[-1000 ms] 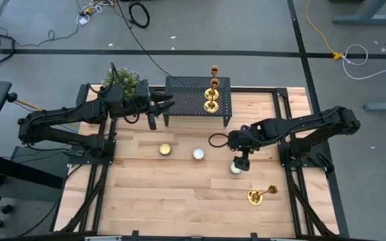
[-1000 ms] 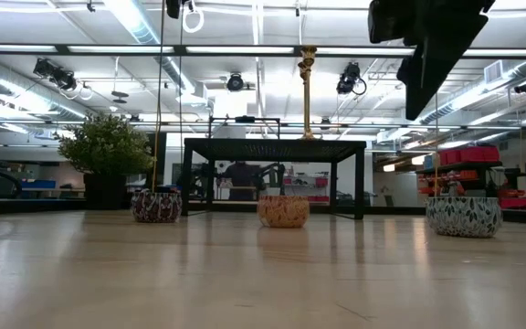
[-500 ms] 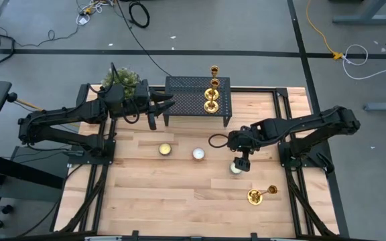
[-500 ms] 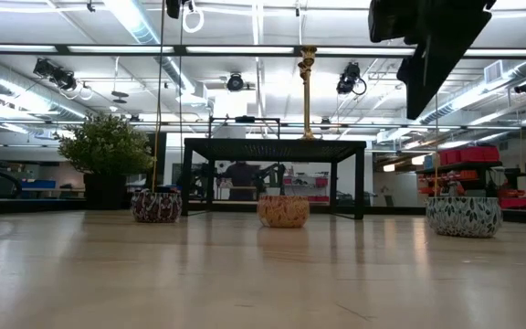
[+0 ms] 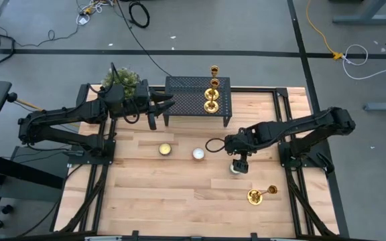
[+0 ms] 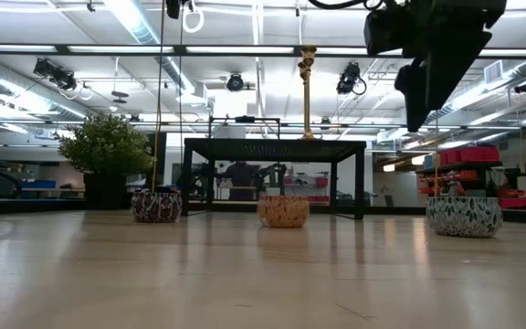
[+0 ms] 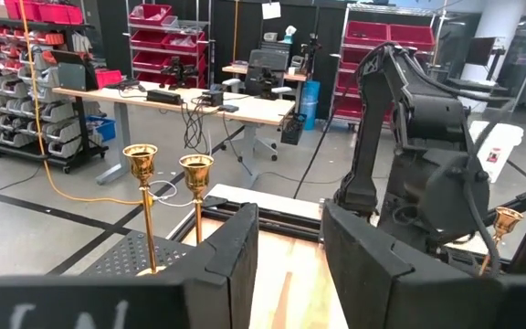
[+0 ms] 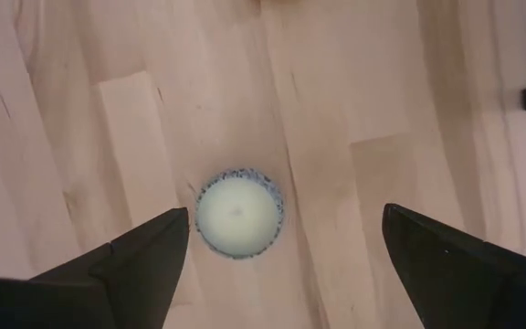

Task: Pick & Place candle stick holders
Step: Move the patterned blue scented candle to the middle left of the table

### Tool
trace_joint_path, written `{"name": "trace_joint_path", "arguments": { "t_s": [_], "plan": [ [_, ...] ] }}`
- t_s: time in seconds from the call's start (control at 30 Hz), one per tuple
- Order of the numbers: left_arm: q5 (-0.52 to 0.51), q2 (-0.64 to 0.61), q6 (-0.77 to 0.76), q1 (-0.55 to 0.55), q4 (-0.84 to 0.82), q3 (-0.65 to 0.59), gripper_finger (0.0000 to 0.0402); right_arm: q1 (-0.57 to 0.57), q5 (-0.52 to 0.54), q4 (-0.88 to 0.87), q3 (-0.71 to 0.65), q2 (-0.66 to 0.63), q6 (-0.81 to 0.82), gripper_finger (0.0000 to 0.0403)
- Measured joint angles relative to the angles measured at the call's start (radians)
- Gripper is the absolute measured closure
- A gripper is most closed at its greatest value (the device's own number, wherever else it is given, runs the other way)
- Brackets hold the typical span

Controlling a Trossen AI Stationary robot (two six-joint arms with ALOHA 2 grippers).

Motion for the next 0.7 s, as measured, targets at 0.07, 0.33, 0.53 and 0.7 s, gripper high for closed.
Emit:
{"name": "trace_joint_path", "arguments": {
  "t_s": [0.07, 0.33, 0.53, 0.7],
  "plan": [
    [0.0, 0.0, 0.0, 0.0, 0.0, 0.0, 0.0273, 0.012, 0.0, 0.011, 0.0, 0.016, 0.0, 0.0042],
    [0.0, 0.0, 0.0, 0.0, -0.007, 0.0, 0.0273, 0.066, 0.01, 0.023, 0.0, 0.048, 0.007, 0.0042],
    [0.0, 0.0, 0.0, 0.0, -0.014, 0.0, 0.0273, 0.103, 0.016, 0.027, 0.0, 0.047, -0.018, 0.0042],
    [0.0, 0.0, 0.0, 0.0, -0.014, 0.0, 0.0273, 0.127, 0.035, 0.097, -0.056, 0.047, -0.043, 0.0042]
  ]
}}
